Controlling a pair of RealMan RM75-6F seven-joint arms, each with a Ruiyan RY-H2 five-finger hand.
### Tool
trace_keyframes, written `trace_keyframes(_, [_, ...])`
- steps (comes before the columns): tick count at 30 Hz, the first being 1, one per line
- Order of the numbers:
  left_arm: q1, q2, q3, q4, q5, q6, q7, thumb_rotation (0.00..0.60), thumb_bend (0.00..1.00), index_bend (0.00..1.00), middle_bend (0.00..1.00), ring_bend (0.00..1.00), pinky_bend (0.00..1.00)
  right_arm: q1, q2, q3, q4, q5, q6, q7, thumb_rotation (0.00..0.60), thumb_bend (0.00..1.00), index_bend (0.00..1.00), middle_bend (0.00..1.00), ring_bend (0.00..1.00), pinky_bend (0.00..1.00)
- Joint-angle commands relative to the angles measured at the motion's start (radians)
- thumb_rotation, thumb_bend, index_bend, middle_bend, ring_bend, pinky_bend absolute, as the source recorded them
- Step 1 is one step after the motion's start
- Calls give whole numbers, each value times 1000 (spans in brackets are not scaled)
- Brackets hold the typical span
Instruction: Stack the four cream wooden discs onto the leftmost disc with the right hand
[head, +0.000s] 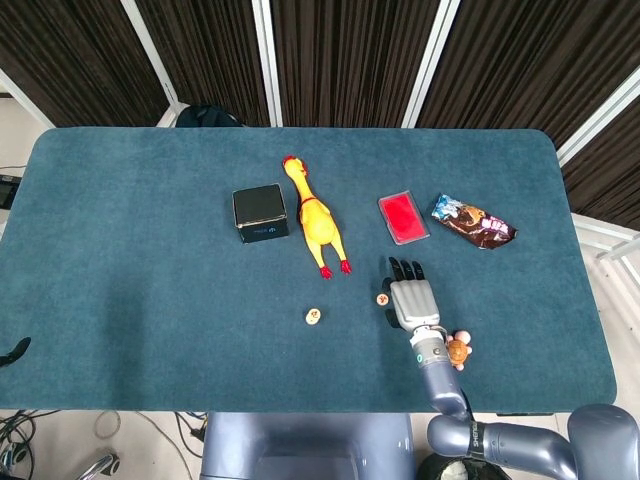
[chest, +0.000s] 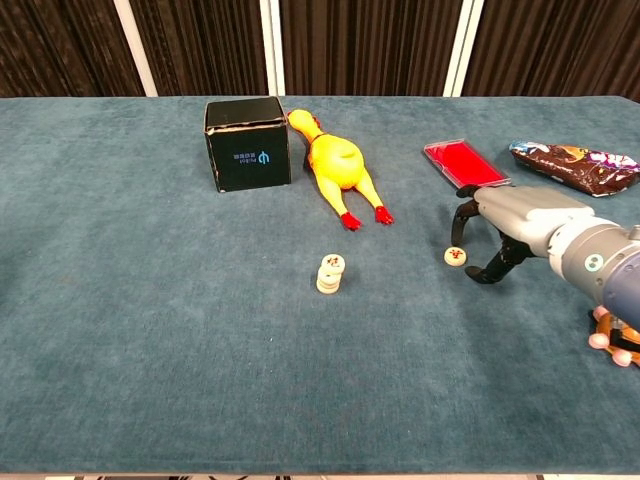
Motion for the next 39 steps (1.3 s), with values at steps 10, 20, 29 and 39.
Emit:
trace_keyframes(10, [0, -1, 1, 1, 1, -1, 1, 600, 174, 131, 0, 0, 125, 6, -25, 18, 14, 11, -7, -26, 600, 418, 448, 0, 0, 0])
trace_keyframes(20, [0, -1, 1, 0, -1, -1, 1, 600, 173, 132, 0, 0, 126, 4, -32, 26, 18, 16, -11, -34, 600, 419, 482, 0, 0, 0])
trace_keyframes(29, [0, 0, 1, 1, -2, -2, -1, 600, 173, 133, 0, 0, 126, 4, -33, 31, 13, 13, -13, -41, 600, 418, 501, 0, 0, 0])
trace_keyframes(39, [1, 1, -1, 0, -3, 0, -4, 600, 174, 133, 0, 0, 126, 22, 29, 66, -116, 1, 2, -74, 600, 419, 505, 0, 0, 0])
